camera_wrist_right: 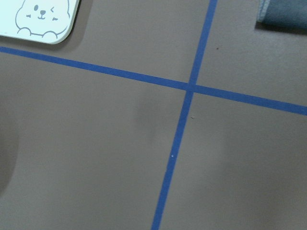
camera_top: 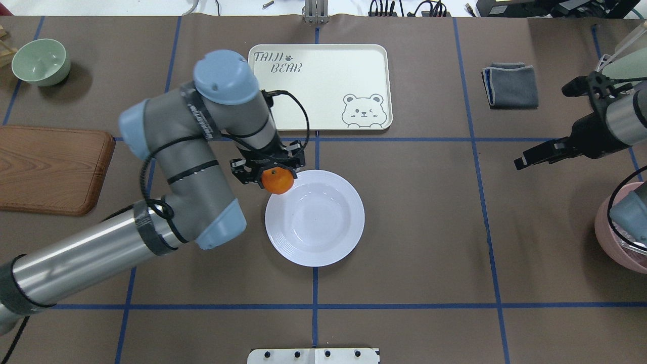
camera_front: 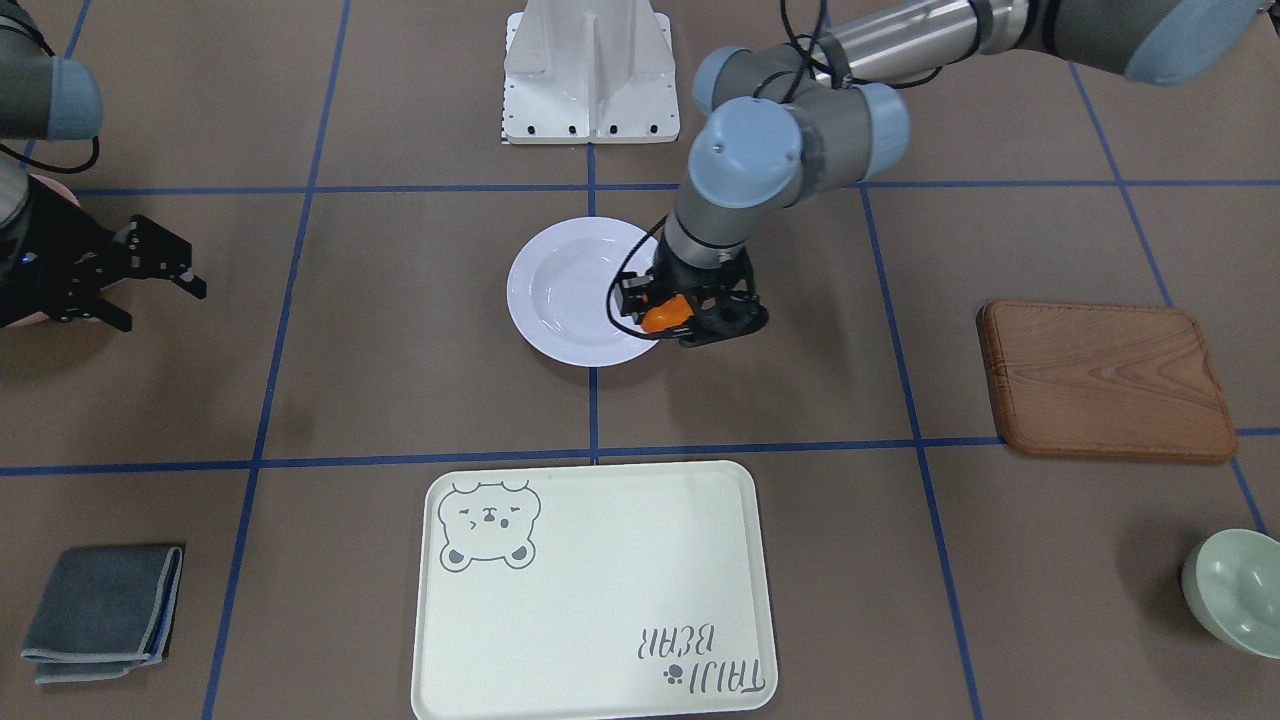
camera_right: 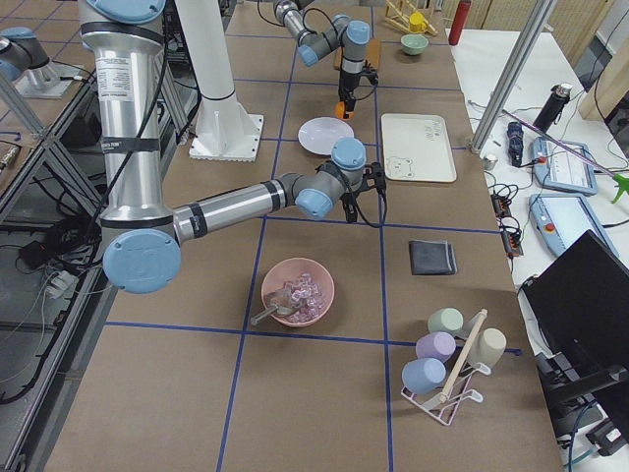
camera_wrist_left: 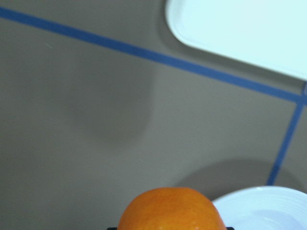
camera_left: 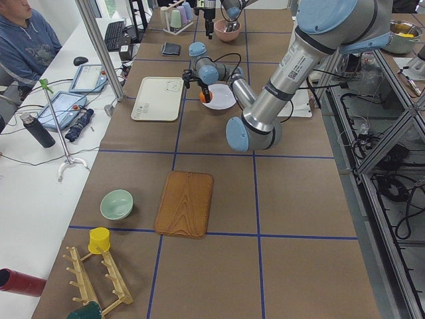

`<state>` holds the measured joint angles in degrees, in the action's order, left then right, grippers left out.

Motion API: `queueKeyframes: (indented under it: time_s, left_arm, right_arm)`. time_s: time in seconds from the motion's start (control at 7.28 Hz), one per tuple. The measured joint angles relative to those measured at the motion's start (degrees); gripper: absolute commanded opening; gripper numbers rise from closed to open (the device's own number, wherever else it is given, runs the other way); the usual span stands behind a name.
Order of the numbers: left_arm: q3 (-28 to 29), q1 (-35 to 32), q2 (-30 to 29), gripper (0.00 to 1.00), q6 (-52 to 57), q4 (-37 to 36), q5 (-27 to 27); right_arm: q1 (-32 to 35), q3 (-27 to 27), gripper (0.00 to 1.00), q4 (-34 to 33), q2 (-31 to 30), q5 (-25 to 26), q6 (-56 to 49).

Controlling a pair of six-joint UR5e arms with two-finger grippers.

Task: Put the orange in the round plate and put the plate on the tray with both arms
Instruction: 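Carry the orange onto the white plate with left gripper while right arm approaches, then open the left gripper and lift it away while the right gripper approaches the plate rim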

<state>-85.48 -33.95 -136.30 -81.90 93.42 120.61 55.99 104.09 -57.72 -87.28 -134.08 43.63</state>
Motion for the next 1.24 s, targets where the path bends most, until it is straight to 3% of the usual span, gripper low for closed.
queueKeyframes:
  time_s: [0.27, 0.41, 0.55, 0.69, 0.82, 1.24]
  left_arm:
    - [3.13, 4.36, -2.75, 0.0, -1.66, 0.74, -2.39]
    - [3.51, 5.64, -2.9, 0.09, -1.8, 0.89, -2.74]
    - [3.72, 6.45, -2.87, 0.28, -1.86, 1.11, -2.89]
    - [4.07, 6.88, -2.83, 0.9, -1.91, 1.91, -2.96]
    - [4.45, 7.03, -2.75, 0.98, -1.91, 3.12, -3.02]
    - [4.08, 5.78, -2.68, 0.98, -1.7, 4.73, -5.02]
  right_arm:
    - [-7.01, 0.34, 1.0, 1.69, 4.31, 5.72, 11.01]
    - [-9.83, 0.43, 1.0, 1.84, 5.6, 8.39, 13.89]
    - [-12.32, 0.45, 1.0, 1.88, 6.75, 10.78, 15.98]
    - [-14.78, 0.4, 1.0, 1.9, 8.06, 13.21, 18.36]
    - [-17.56, 0.25, 1.0, 1.91, 9.63, 16.19, 20.79]
    - [-24.51, -0.68, 1.0, 1.89, 13.73, 23.12, 26.33]
